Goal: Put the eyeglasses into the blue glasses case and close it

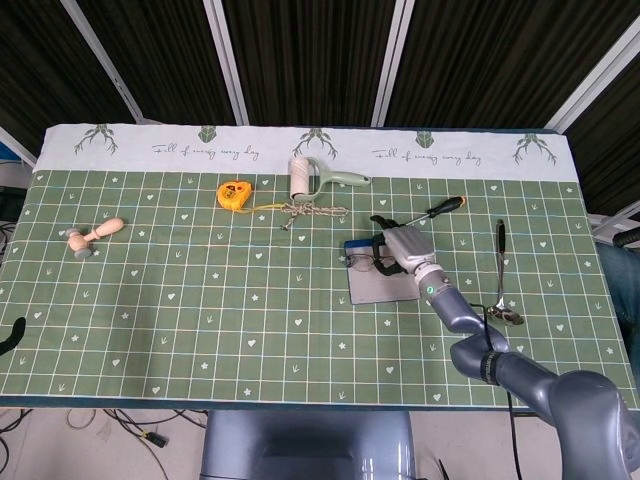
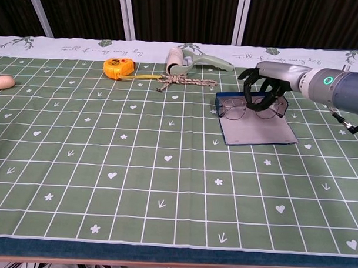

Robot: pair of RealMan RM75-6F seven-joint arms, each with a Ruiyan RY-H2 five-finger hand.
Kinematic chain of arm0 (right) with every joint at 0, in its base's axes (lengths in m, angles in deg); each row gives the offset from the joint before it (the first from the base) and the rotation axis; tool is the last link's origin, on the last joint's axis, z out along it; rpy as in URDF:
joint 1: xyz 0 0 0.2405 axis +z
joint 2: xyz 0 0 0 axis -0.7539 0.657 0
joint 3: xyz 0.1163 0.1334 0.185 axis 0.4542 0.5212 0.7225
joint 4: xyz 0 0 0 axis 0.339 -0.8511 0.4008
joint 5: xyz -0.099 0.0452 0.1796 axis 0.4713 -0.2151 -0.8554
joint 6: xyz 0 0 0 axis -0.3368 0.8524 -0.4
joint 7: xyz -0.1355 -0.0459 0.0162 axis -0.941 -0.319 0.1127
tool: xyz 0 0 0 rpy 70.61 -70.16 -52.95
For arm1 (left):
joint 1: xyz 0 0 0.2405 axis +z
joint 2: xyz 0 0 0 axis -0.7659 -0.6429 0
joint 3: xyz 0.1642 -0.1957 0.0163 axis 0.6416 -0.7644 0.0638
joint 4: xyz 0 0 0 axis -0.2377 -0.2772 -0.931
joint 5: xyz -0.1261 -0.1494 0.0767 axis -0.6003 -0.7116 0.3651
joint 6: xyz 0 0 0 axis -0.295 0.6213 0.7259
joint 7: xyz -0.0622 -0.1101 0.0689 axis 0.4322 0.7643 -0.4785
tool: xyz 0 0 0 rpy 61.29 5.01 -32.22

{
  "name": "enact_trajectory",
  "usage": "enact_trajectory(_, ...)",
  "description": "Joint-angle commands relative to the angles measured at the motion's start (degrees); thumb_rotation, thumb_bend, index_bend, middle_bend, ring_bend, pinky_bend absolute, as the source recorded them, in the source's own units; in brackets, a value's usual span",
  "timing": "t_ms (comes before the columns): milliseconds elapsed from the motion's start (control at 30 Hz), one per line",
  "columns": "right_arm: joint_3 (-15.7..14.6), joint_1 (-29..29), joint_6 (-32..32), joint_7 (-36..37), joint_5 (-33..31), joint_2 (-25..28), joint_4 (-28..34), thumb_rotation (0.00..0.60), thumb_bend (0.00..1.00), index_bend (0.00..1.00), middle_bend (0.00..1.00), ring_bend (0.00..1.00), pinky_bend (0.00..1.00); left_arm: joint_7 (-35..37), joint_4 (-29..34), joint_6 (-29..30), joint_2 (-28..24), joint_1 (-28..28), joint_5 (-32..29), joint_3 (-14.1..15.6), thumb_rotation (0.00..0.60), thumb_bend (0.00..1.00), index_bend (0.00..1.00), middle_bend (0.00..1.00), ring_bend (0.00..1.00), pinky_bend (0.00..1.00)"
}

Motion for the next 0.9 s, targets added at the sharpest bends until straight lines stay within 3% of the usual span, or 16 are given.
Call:
enact_trajectory(33,0.1,0.2,-0.2,0.1,-0.1,-0.2,-0.5,0.6,0.55,0.68,0.1,0.14,0.25,0.0,0.0,0.0,0.0,0.0,0.0,0.0,0.6,0.28,0.19,0.0,0.0,0.0)
enact_trajectory(900,1.1,0.9,-3.2,-5.9,-4.8,-0.9,-2.9,0.6,0.55,0.66,0.1,0.13,0.25,-0.2,0.1,0.2,0.0,0.1,0.1,0.1,0.6,0.28,0.19,0.0,0.0,0.0)
